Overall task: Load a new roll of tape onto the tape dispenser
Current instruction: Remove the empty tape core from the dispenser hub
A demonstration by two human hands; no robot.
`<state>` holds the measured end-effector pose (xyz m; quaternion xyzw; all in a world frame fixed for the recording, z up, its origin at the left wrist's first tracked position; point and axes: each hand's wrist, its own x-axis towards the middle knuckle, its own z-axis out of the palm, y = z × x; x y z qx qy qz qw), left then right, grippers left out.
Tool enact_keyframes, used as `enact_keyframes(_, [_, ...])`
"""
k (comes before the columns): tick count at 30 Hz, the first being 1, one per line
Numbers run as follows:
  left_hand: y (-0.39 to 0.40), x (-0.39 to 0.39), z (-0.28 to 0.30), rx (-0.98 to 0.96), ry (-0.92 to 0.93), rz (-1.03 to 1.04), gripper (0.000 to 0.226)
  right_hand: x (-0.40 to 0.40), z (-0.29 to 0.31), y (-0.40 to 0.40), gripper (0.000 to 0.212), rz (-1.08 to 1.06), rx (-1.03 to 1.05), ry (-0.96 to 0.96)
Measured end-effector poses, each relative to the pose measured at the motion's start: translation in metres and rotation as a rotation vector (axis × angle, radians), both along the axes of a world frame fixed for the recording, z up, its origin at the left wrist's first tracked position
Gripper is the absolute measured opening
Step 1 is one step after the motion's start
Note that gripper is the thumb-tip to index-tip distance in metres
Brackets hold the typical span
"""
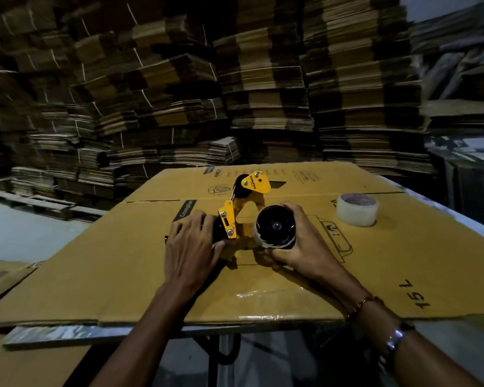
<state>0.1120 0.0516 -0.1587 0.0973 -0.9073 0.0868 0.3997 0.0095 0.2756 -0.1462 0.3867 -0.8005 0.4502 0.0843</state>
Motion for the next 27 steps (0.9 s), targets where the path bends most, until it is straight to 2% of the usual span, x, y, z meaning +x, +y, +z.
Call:
enact_keyframes(11, [0.0005, -0.0002, -0.0015, 0.028, 0.055, -0.072, 0.050, 0.0049, 0.0054, -0.0020, 0.110, -0.068, -0.101, -0.010])
enact_keyframes(15, [0.0001, -0.0007, -0.0018, 0.032, 0.055, -0.076, 0.049, 0.0032, 0.0030, -0.0015, 0.119, -0.088, -0.070, -0.017])
enact_keyframes(22, [-0.0016, -0.0027, -0.0038, -0.045, 0.134, -0.057, 0.047, 0.0073, 0.0039, -0.0015, 0.112, -0.095, 0.018, 0.086])
enact_keyframes(27, [-0.0029, -0.0018, -0.0029, -0.063, 0.135, -0.039, 0.060, 0.0083, 0.0040, -0.0012, 0.108, -0.079, 0.062, 0.150])
